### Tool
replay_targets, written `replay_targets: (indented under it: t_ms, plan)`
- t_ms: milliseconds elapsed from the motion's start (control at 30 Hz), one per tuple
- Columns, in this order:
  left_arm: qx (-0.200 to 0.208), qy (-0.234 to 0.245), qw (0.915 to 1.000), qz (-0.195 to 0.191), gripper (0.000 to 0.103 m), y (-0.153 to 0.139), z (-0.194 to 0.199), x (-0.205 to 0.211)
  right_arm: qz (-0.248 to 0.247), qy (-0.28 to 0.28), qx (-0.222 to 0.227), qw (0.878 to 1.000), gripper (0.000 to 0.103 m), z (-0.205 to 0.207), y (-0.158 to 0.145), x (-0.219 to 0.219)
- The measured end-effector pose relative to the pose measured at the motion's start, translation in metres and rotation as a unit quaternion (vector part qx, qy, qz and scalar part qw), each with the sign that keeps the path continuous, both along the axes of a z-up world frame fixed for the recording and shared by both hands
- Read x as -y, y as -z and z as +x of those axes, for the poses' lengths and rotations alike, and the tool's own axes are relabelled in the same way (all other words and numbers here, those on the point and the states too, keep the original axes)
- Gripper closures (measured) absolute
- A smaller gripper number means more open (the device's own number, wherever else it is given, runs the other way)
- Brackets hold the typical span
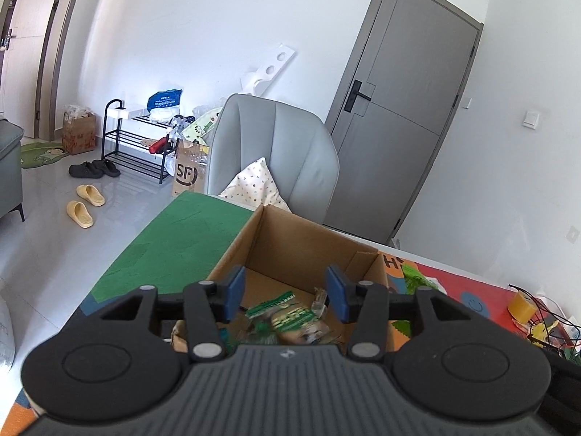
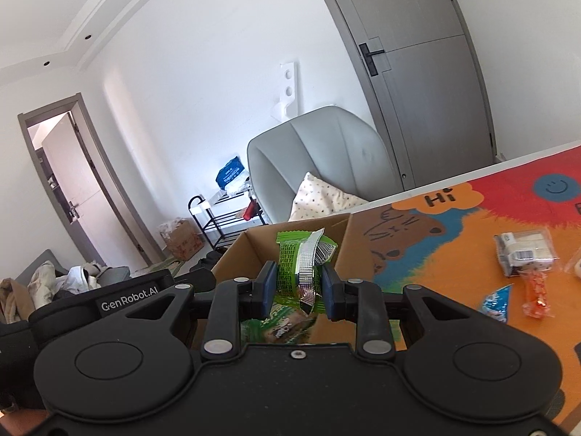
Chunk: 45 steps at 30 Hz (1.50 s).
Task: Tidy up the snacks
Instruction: 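Open left gripper to drop green bag while right gripper drops green-white packet, then move both grippers back from the box over the remaining snacks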
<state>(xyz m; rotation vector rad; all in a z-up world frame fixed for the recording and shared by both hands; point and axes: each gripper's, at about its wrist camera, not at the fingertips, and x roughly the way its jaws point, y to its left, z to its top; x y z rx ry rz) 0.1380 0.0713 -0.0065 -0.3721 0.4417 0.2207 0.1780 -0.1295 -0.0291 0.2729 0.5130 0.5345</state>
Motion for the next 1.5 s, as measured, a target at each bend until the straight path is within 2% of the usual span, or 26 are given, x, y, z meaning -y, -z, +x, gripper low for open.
replay_targets:
  t_ms: [200,267,367,533,600,667,800,1167,1500]
  plan:
    - [-0.003,-0.012,0.9999,-0.001,0.045,-0.001,-0.005,-0.006,-0.002,-0.010,-0.007,1.000,0.075,-0.001,0.002,-0.008]
    - [-0.005,-0.015,0.9999,0.001,0.035,-0.001,-0.007,-0.005,-0.003,-0.017,-0.010,1.000,0.072,-0.002,0.003,-0.011]
    - [-0.002,-0.019,0.9998,0.005,0.026,-0.002,-0.014,-0.003,0.000,-0.016,-0.015,1.000,0.069,-0.003,0.001,-0.009]
    - [-0.007,-0.020,0.9998,0.006,0.022,-0.002,-0.018,-0.002,0.003,0.006,-0.018,1.000,0.067,-0.006,0.000,0.002]
    - [-0.009,-0.022,0.9997,0.006,0.021,-0.001,-0.019,0.000,0.001,0.016,-0.020,1.000,0.062,-0.009,0.000,0.007]
    - [-0.010,-0.023,0.9996,0.009,0.017,-0.002,-0.019,0.003,-0.005,0.028,-0.020,0.999,0.052,-0.012,0.002,0.013]
    - [-0.009,-0.017,0.9997,0.017,0.015,-0.003,-0.019,0.011,-0.012,0.043,-0.021,0.999,0.049,-0.017,0.003,0.022]
    - [-0.007,0.018,0.9991,0.038,0.010,-0.004,-0.019,0.055,-0.018,0.098,-0.021,0.995,0.026,-0.026,0.007,0.067]
    - [-0.002,0.056,0.9973,0.047,0.009,-0.006,-0.017,0.098,-0.024,0.133,-0.012,0.991,0.016,-0.038,0.007,0.114]
